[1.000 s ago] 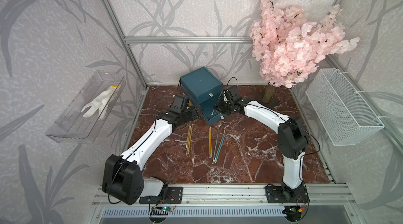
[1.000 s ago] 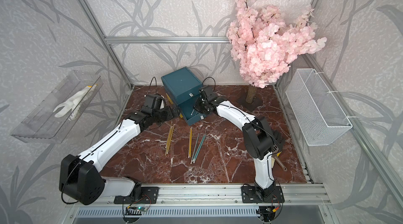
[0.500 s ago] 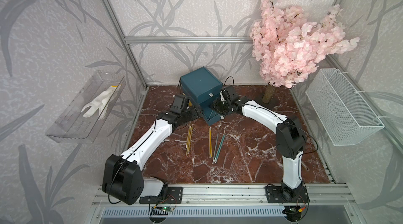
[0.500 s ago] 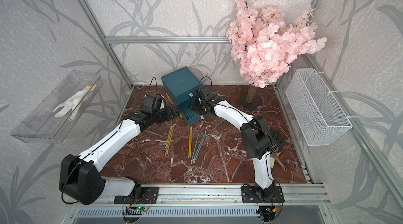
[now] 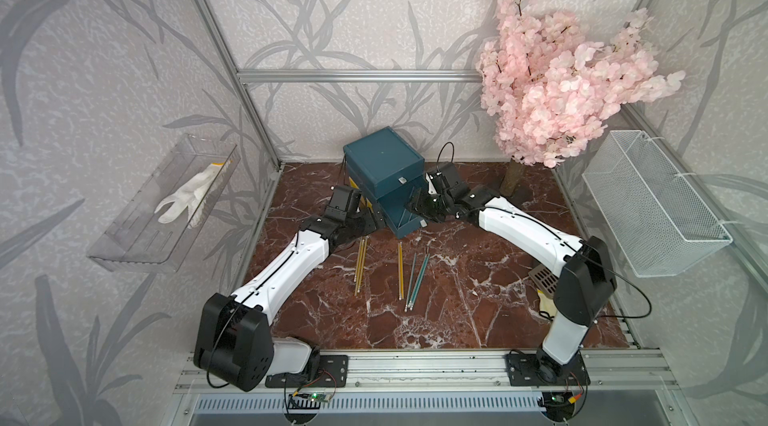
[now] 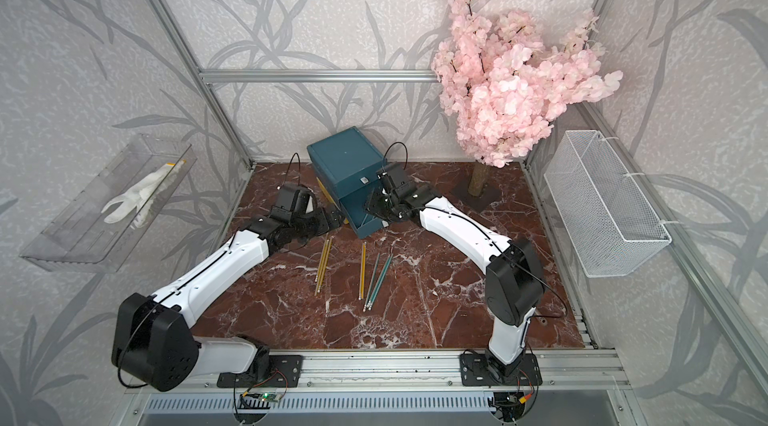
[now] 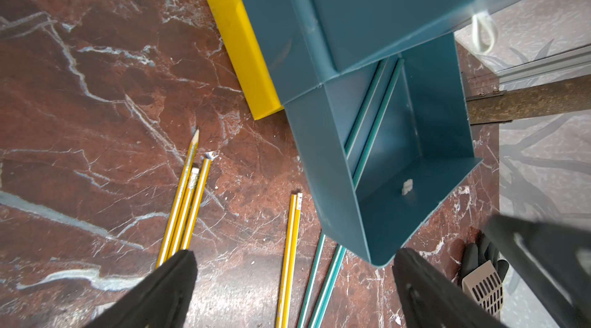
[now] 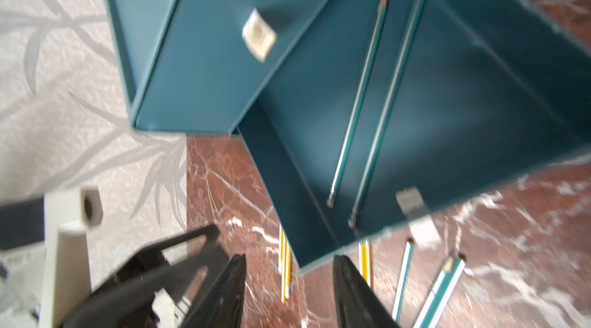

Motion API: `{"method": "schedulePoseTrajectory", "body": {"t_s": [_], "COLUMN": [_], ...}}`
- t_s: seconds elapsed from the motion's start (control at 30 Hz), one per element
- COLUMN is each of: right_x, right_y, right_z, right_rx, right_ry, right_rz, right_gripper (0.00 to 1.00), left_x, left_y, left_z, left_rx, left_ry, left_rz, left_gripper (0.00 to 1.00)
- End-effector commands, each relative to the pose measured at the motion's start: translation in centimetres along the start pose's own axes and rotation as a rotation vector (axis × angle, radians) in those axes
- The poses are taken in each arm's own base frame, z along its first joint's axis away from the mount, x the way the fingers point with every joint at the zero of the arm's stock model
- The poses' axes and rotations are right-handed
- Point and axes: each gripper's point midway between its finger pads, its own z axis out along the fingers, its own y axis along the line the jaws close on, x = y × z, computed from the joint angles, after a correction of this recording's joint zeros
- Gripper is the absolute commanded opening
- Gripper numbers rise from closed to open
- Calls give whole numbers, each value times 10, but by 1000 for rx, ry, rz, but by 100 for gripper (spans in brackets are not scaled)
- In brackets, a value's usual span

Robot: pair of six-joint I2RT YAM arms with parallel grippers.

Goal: Please place the pencils in the drawer according to their color
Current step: Place the pencil in the drawer, then pick up the pencil from the center of the board.

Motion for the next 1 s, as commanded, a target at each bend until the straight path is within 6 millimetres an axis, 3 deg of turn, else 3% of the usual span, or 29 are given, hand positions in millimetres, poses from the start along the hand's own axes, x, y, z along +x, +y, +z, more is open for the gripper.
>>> {"method": "schedulePoseTrajectory", "body": {"t_s": [0.0,0.17,0.33,0.43,0.6,0.97], "right_x": [29,75,126,157,176,187], "right_y": [-25,-58,-96,-108,-119,-124], "right_z": [-18,-21,-1,12,28,40], "right_rx": [103,212,313,365,431,445], "right_ry": [9,36,117,194,253,309], "right_rz": [-42,-63,-61,-111,-173,-175], "right_gripper": [48,48,47,46,41,33], "left_x": [1,11,21,24,28,31], "left_y": [5,10,13,16,20,21], "left_z": [-8,-6,-8,-11,-11,-8], "left_rx": [-3,-4,-2,-3,-8,-4], "left_ry": [-18,4,32,34,41,44], "left_rz": [27,30,26,27,27,19], "left_gripper": [100,100,100,100,100,100]}}
